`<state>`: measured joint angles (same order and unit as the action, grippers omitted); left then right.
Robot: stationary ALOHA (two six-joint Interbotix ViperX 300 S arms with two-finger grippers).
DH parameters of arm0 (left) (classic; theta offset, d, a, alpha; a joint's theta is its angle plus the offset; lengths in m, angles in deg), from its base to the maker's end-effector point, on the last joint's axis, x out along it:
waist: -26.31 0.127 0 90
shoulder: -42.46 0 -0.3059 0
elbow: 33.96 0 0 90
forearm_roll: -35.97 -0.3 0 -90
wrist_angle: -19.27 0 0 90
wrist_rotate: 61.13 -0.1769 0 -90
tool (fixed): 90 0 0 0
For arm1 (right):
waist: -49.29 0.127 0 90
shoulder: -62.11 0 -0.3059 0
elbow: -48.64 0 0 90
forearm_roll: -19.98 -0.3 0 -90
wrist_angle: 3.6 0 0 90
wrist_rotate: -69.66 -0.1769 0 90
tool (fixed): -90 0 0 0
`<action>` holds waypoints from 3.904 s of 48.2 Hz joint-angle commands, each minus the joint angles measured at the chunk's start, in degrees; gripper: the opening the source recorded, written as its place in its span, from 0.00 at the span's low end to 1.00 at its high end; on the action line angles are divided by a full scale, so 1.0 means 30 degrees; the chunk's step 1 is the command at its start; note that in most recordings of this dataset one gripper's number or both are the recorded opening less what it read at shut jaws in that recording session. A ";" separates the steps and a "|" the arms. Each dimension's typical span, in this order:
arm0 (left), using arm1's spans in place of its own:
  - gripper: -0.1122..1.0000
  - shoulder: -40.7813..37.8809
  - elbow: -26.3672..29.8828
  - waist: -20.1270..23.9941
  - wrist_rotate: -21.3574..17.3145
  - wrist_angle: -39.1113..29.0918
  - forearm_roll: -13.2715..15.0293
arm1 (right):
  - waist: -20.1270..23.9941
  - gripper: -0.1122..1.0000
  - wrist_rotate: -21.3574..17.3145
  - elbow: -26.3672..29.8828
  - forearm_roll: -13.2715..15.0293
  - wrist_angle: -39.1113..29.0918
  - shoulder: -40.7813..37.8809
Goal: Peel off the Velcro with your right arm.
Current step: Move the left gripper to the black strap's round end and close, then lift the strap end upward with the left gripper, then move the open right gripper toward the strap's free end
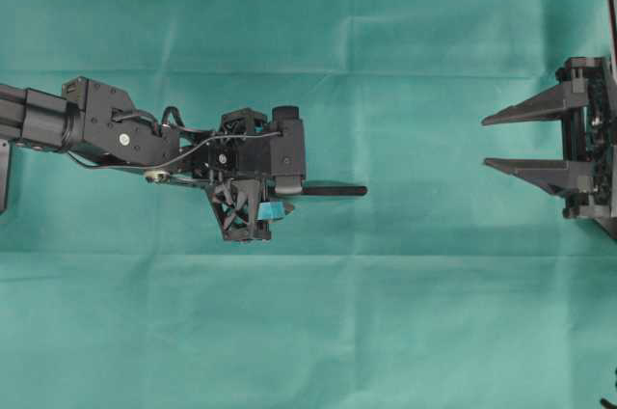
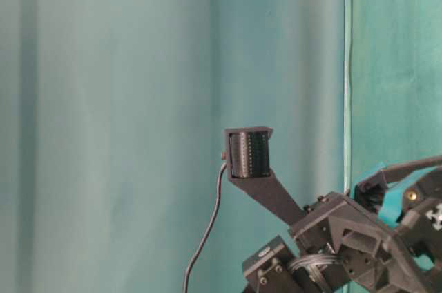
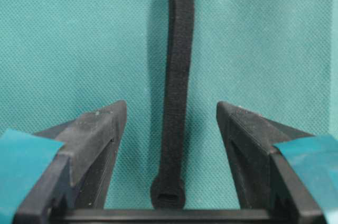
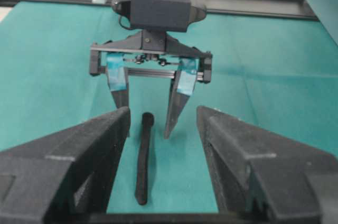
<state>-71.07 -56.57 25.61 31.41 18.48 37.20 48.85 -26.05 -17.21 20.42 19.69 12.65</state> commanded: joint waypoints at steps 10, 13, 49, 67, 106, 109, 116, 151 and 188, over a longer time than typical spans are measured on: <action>0.71 0.0176 0.0059 0.0205 -0.0029 0.0176 0.0000 | -0.0029 0.30 0.0000 0.0088 0.0029 0.0234 0.0000; 0.71 0.0146 0.0059 0.0205 -0.0029 0.0176 0.0000 | -0.0029 0.30 0.0000 0.0088 0.0000 0.0205 0.0059; 0.19 0.0264 -0.0293 0.0000 0.0000 0.0176 0.0000 | -0.0029 0.30 0.0000 0.0059 0.0000 0.0205 0.0146; 0.19 0.2109 -0.0352 -0.0322 0.0059 0.0176 0.0000 | -0.0029 0.30 0.0000 0.0088 0.0029 0.0234 0.0117; 0.19 0.7178 -0.4424 -0.0645 0.7588 0.6563 0.0000 | -0.0117 0.30 0.1846 0.3047 0.1641 -0.0088 -0.3984; 0.19 0.7266 -0.4746 -0.0645 0.8291 0.7207 0.0029 | -0.0117 0.30 0.2578 0.3398 0.1670 -0.0059 -0.4746; 0.19 0.7295 -0.5156 -0.0645 1.0107 0.8057 0.0029 | -0.0088 0.30 0.4805 0.4219 0.1670 0.0410 -0.6650; 0.19 0.7295 -0.5332 -0.1084 1.1982 0.8701 0.0000 | -0.1260 0.30 0.8203 0.5127 0.1523 0.6387 -1.2188; 0.19 0.7266 -0.5391 -0.1055 1.1953 0.8701 0.0029 | -0.1260 0.30 0.8613 0.5918 0.1641 0.6709 -1.3330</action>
<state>-50.32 -73.27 22.62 67.36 44.06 37.11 45.07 -0.30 -0.51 25.25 39.03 -27.78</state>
